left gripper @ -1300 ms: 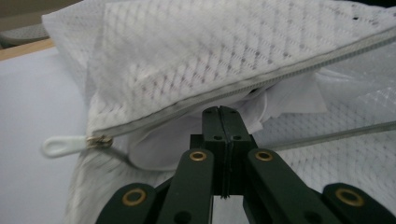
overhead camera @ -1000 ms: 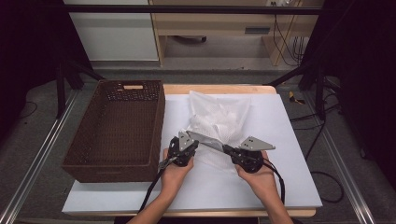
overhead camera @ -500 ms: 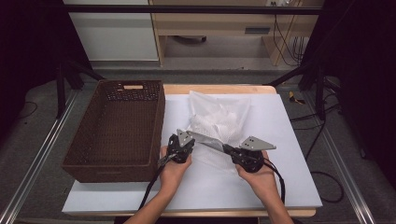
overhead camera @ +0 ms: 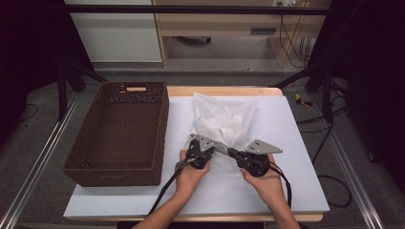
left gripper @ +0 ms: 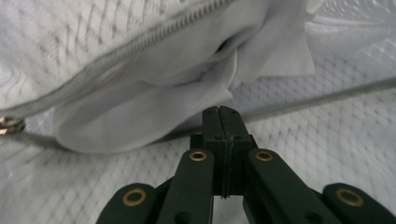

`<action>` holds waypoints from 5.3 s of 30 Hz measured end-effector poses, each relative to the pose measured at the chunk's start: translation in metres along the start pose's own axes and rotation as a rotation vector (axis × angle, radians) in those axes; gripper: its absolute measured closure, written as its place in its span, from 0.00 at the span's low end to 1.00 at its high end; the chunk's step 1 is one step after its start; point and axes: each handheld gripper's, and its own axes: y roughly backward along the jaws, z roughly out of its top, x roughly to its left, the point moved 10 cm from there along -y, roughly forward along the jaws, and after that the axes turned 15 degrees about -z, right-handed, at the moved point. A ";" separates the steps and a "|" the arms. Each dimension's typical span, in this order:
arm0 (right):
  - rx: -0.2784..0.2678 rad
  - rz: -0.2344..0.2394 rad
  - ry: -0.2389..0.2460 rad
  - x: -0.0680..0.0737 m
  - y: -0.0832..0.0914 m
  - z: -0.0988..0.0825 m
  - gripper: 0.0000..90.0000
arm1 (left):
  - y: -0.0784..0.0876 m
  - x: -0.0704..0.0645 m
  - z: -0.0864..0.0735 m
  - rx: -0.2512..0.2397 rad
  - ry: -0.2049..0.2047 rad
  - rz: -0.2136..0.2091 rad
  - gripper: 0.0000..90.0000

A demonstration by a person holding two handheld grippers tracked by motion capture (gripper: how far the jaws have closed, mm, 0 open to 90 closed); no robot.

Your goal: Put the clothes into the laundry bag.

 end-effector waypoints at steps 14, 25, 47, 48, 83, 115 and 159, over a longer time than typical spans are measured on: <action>0.002 0.011 0.003 0.003 0.001 0.000 1.00 | -0.016 0.019 0.019 -0.046 0.030 0.032 1.00; 0.007 0.014 0.008 0.004 0.001 0.000 1.00 | -0.027 0.033 0.036 -0.096 0.052 0.058 1.00; 0.017 0.015 0.013 0.006 -0.002 -0.003 1.00 | -0.029 0.021 0.043 -0.102 0.008 0.029 1.00; 0.019 0.014 0.013 0.006 -0.002 -0.003 1.00 | -0.028 0.020 0.043 -0.102 -0.001 0.030 1.00; -0.024 0.007 0.009 0.008 0.002 0.012 1.00 | 0.044 0.020 0.036 -0.179 -0.212 0.200 0.68; 0.017 -0.015 0.077 -0.022 0.037 0.037 0.99 | 0.119 -0.039 0.054 -0.159 -0.132 -0.027 0.98; 0.226 -0.034 0.308 0.018 0.011 -0.068 0.96 | 0.089 -0.039 -0.053 0.057 -0.113 -0.080 0.96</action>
